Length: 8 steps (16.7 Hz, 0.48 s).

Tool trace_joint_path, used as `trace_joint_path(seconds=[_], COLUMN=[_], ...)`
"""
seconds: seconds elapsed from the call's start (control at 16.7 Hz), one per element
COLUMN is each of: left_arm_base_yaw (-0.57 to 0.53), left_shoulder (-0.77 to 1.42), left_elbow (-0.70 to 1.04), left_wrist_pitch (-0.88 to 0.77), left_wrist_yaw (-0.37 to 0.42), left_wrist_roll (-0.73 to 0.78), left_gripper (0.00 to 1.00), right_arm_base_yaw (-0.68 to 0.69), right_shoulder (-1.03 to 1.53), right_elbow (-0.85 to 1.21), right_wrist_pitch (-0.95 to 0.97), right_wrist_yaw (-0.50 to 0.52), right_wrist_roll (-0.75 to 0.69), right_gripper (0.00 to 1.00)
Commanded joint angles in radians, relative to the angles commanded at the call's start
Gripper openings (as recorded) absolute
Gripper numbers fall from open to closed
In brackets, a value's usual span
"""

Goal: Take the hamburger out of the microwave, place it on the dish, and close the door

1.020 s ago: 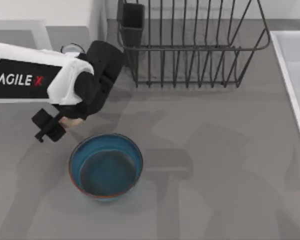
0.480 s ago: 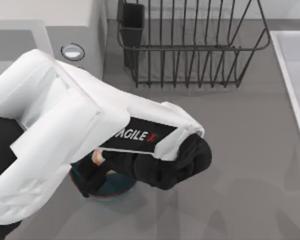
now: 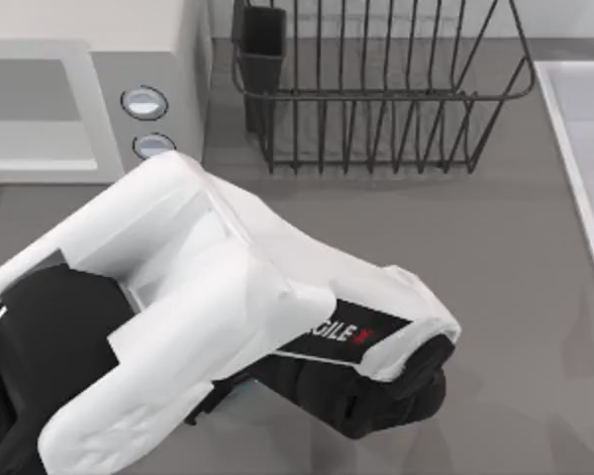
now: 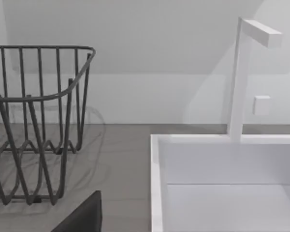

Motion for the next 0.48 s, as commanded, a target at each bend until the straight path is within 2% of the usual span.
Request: trace_joint_path(seconds=[0.3, 0.48], left_arm_base_yaw=[0.011, 0.041], left_shoulder=[-0.004, -0.008], left_elbow=[-0.009, -0.044], left_wrist_pitch=[0.017, 0.107], left_wrist_yaw=[-0.003, -0.020], left_wrist_roll=[0.016, 0.080], left_gripper=[0.00, 0.00], right_arm_base_yaw=[0.000, 0.000], right_shoulder=[0.000, 0.000], right_elbow=[0.000, 0.000], right_wrist_pitch=[0.000, 0.000], right_wrist_yaw=[0.000, 0.000], right_wrist_roll=[0.000, 0.000], right_gripper=[1.00, 1.00])
